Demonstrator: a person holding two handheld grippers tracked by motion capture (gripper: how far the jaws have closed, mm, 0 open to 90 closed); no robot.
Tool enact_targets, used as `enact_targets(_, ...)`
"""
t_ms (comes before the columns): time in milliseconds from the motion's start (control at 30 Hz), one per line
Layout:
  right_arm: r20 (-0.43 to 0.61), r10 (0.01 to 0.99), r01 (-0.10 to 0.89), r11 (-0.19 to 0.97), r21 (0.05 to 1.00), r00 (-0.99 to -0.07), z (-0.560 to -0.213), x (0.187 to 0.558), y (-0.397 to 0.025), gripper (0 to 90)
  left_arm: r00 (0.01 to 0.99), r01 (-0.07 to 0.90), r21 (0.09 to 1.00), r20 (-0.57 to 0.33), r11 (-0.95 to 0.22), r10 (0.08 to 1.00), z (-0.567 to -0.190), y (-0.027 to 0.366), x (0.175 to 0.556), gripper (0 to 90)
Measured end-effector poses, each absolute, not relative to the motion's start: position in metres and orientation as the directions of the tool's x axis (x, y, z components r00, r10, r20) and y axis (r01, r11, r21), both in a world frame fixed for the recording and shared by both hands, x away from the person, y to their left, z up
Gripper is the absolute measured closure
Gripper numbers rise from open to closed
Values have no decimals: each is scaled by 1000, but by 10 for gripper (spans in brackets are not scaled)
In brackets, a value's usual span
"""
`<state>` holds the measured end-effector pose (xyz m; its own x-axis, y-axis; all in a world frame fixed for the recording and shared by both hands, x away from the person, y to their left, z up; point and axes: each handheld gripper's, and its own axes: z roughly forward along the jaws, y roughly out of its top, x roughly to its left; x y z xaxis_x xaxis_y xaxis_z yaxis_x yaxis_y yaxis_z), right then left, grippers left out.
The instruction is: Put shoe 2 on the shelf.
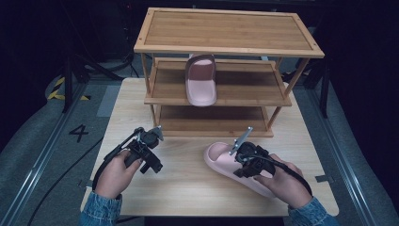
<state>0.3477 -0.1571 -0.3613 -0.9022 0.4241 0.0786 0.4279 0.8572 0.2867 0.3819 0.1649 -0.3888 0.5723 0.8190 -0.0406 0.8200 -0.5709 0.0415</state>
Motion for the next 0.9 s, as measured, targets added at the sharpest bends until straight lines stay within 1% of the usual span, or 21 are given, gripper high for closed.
enact_targets(467, 27, 433, 418, 850, 321, -901, -296, 355, -165, 818, 597, 802, 30, -34, -596, 801, -389, 157, 390, 177)
enact_targets(600, 23, 434, 418, 850, 322, -901, -285, 356, -166, 818, 601, 800, 31, -41, -600, 799, -389, 156, 390, 176)
enact_targets(667, 16, 426, 408, 854, 323, -905, -278, 357, -165, 817, 607, 795, 26, -28, -607, 794, -388, 155, 391, 175)
enact_targets(700, 12, 430, 410, 853, 324, -903, -275, 357, -165, 817, 606, 795, 28, -44, -606, 794, -389, 155, 390, 175)
enact_targets(900, 3, 430, 406, 851, 334, -903, -257, 362, -166, 817, 616, 788, 25, -42, -616, 787, -390, 153, 390, 177)
